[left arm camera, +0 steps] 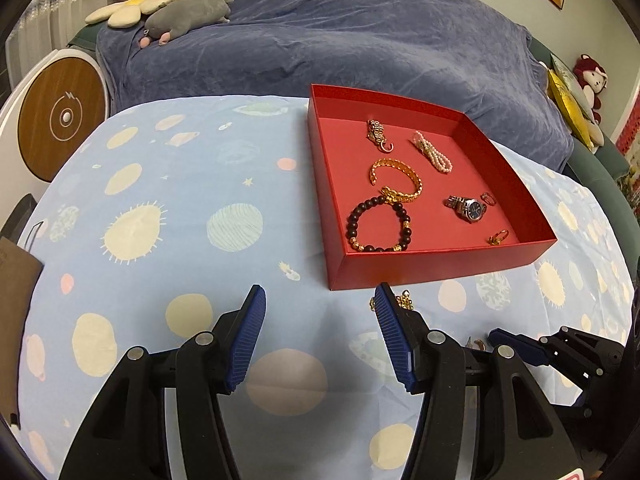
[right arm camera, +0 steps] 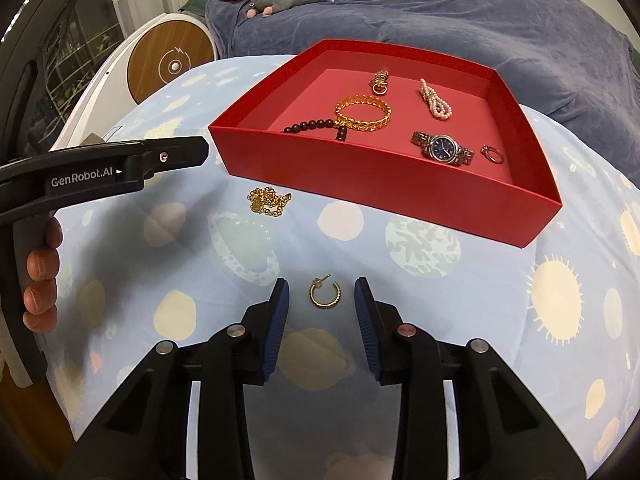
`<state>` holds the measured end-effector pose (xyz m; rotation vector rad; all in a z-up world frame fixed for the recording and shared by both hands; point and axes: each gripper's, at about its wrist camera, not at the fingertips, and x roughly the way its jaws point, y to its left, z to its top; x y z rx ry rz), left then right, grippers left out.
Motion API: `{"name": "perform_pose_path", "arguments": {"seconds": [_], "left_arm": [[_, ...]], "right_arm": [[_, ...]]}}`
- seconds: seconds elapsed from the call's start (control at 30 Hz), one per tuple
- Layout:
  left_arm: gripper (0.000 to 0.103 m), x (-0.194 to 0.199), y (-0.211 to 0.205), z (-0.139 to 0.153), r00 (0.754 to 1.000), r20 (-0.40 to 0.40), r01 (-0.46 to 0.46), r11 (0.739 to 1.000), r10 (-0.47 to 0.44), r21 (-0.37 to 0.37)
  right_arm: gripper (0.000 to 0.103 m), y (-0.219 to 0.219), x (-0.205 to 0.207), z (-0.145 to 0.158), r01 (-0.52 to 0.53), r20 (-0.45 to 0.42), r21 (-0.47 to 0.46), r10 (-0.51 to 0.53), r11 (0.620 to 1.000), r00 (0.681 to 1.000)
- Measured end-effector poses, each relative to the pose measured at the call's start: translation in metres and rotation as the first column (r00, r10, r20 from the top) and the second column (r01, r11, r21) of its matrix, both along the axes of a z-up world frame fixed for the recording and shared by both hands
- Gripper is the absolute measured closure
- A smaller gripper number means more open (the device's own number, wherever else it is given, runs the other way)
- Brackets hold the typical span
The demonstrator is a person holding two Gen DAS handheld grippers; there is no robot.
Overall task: Organize jewelry
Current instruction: 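Withdraw both grippers and move them over the gold chain and second hoop earring, then grasp the gold chain bracelet with the left gripper while the right grasps the hoop earring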
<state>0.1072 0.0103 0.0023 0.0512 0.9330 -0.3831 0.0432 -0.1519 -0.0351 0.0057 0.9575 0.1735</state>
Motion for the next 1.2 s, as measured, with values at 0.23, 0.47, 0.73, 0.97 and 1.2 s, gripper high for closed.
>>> {"name": "perform_pose_path", "arguments": {"seconds": [0.23,0.47,0.73,0.97,1.2], "left_arm": [[0.048,-0.002,-0.008,-0.008,0.999,-0.021,0.032,0.999,-0.032,0.009],[0.048,-0.006,-0.029,-0.012,0.995,-0.042,0.085,0.996,-0.085,-0.01],[0.053,-0.002,-0.061,-0.025,0.993,-0.04,0.116,0.993,-0.115,0.009],[0.077,-0.002,-0.068,-0.034,0.993,-0.021,0.121,0.991,-0.12,0.057],[0.097,-0.006,-0.069,-0.034,0.99,-0.016,0.144,0.988,-0.143,0.063]], "right_arm": [[0.087,0.004,0.0,-0.004,0.0,0.008,-0.031,0.0,1.0,1.0],[0.087,-0.009,-0.003,0.006,0.031,0.022,-0.012,-0.03,0.999,0.999],[0.087,-0.046,-0.002,0.019,0.123,0.035,0.027,-0.124,0.992,0.992],[0.087,-0.055,-0.004,0.019,0.134,0.028,0.035,-0.135,0.99,0.99],[0.087,-0.057,-0.002,0.02,0.14,0.025,0.045,-0.142,0.989,0.99]]}}
